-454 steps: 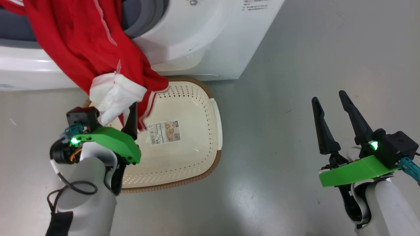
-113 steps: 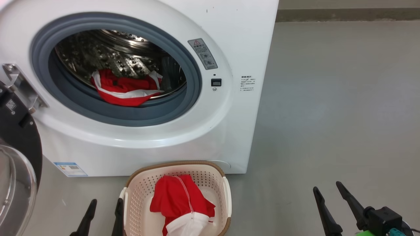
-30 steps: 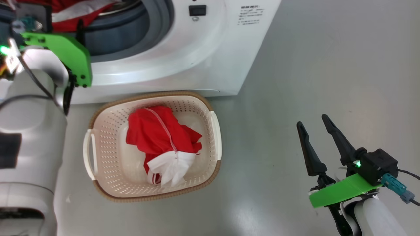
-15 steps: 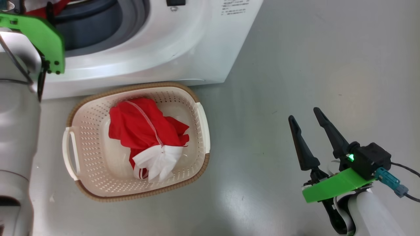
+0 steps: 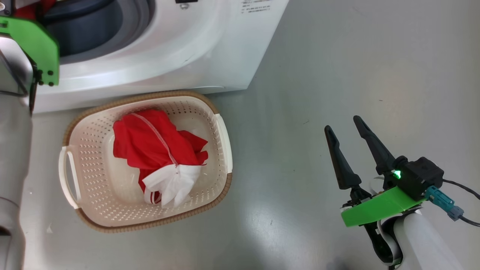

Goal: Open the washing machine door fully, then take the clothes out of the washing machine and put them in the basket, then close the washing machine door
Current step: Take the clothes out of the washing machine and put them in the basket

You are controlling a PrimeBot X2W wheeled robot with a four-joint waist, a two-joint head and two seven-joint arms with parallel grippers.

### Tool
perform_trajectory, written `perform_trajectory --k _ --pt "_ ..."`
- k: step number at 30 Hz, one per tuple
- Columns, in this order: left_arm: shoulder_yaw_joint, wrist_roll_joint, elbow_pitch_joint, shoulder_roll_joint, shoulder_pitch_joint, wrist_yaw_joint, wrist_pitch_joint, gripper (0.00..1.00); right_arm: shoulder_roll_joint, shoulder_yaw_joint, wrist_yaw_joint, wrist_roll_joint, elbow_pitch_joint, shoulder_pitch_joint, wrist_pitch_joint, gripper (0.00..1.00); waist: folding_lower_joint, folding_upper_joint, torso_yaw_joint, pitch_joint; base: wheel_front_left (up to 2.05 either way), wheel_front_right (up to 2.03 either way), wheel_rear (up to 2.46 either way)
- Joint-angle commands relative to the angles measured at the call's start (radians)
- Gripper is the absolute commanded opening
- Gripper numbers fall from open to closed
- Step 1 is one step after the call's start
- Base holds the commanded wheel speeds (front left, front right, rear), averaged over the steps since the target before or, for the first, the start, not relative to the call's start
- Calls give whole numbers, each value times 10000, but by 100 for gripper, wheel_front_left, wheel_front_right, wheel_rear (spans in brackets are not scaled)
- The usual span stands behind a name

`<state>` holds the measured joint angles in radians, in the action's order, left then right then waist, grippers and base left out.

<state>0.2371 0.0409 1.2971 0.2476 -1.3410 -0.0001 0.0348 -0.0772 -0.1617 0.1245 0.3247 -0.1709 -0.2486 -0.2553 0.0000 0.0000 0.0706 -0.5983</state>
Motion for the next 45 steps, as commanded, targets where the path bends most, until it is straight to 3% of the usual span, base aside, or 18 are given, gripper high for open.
perform_trajectory --k 1,2,6,10,14,28,34,45 --pt "-36 -154 -141 632 -218 80 -36 78 44 -229 62 149 239 57 -65 100 0 0 27 -1 0 0 0" --pt "-16 -150 -134 668 -221 73 -53 57 46 -227 62 153 246 50 -65 100 0 0 38 -1 0 0 0" --pt "75 -136 -111 722 -216 47 -137 28 43 -219 62 158 266 39 -65 100 0 0 49 6 0 0 0" --pt "123 -76 -97 721 -194 69 -168 21 37 -218 62 166 248 11 -65 100 0 0 46 12 0 0 0" --pt "151 8 -89 697 -189 67 -18 1 31 -188 62 156 249 -10 -65 100 0 0 13 28 0 0 0" --pt "-356 1083 -83 22 471 -163 1769 0 -116 -34 62 73 242 237 -65 100 0 0 -461 614 0 0 0" --pt "-866 1789 -331 -264 919 -487 2196 0 -137 -7 62 68 190 431 -65 100 0 0 -609 979 0 0 0" --pt "-1688 2325 -3226 -592 3008 -693 2267 0 -265 213 62 61 189 908 -65 100 0 0 -963 1671 0 0 0"
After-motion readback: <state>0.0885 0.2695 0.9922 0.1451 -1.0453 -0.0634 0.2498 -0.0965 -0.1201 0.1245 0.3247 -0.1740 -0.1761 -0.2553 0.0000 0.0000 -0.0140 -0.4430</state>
